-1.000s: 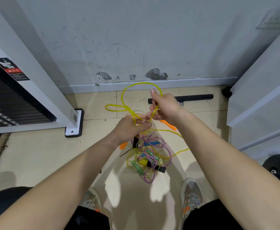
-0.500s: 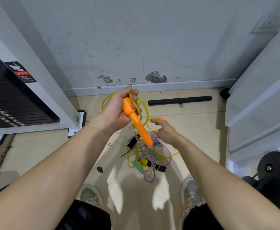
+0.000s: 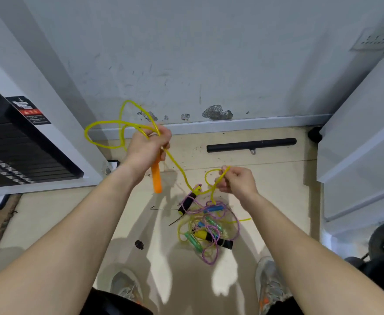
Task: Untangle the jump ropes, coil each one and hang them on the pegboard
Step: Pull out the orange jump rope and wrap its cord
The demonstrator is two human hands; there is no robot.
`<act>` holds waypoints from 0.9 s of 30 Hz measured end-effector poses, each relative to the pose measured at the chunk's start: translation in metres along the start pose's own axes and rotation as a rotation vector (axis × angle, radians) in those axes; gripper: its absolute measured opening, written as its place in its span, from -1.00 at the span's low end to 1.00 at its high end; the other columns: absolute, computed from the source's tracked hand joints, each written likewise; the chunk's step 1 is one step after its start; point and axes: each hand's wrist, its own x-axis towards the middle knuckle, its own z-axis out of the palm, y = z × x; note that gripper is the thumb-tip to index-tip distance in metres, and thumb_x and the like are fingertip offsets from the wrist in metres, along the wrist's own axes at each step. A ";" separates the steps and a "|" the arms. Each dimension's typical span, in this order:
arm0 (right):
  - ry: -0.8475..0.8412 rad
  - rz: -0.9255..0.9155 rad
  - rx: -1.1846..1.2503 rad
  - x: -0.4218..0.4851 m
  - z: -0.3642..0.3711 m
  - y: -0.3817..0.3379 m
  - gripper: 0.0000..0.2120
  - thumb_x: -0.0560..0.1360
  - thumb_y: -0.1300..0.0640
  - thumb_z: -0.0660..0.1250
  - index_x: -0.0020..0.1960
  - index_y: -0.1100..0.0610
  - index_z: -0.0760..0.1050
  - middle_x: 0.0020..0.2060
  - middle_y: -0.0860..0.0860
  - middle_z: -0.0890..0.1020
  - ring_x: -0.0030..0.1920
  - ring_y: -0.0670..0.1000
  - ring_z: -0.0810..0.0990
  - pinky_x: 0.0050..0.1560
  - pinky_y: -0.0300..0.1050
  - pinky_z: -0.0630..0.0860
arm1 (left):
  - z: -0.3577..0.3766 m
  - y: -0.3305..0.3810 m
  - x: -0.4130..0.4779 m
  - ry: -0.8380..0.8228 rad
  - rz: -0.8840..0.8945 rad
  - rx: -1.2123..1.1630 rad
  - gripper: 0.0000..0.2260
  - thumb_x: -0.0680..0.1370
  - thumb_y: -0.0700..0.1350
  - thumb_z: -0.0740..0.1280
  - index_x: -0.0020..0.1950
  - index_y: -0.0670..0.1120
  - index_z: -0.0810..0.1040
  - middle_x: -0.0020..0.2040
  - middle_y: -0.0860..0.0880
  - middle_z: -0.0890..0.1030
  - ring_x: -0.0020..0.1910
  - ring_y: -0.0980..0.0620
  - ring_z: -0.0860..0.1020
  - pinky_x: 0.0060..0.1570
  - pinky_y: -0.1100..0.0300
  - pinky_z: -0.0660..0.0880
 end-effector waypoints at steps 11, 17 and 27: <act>-0.309 -0.238 0.181 -0.058 -0.007 -0.149 -0.78 0.64 0.08 0.28 -0.10 0.19 0.52 -0.29 0.11 0.68 -0.37 -0.05 0.64 -0.28 -0.24 0.61 | 0.070 -0.027 -0.042 -0.533 -0.001 0.360 -0.76 0.51 -0.06 0.49 0.16 -0.03 0.63 -0.45 0.19 0.53 -0.48 0.29 0.45 -0.45 0.44 0.34; -0.225 -0.272 0.323 -0.051 -0.016 -0.139 -0.84 0.58 0.31 0.34 0.14 0.16 0.56 -0.06 0.12 0.70 -0.13 0.00 0.69 -0.06 -0.19 0.63 | 0.073 -0.011 -0.050 -0.583 -0.048 0.250 -0.69 0.64 0.06 0.28 -0.16 -0.10 0.65 -0.43 -0.04 0.36 -0.48 0.05 0.38 -0.44 0.22 0.41; -0.060 -0.118 -0.335 -0.015 -0.029 0.011 -0.50 0.46 0.49 0.08 0.13 0.04 0.57 0.19 -0.02 0.60 0.11 0.03 0.57 0.05 -0.24 0.54 | 0.038 0.032 -0.035 -0.412 -0.303 -0.415 -0.64 0.65 0.06 0.18 -0.23 -0.12 0.51 -0.51 0.04 0.29 -0.56 0.08 0.23 -0.43 0.24 0.23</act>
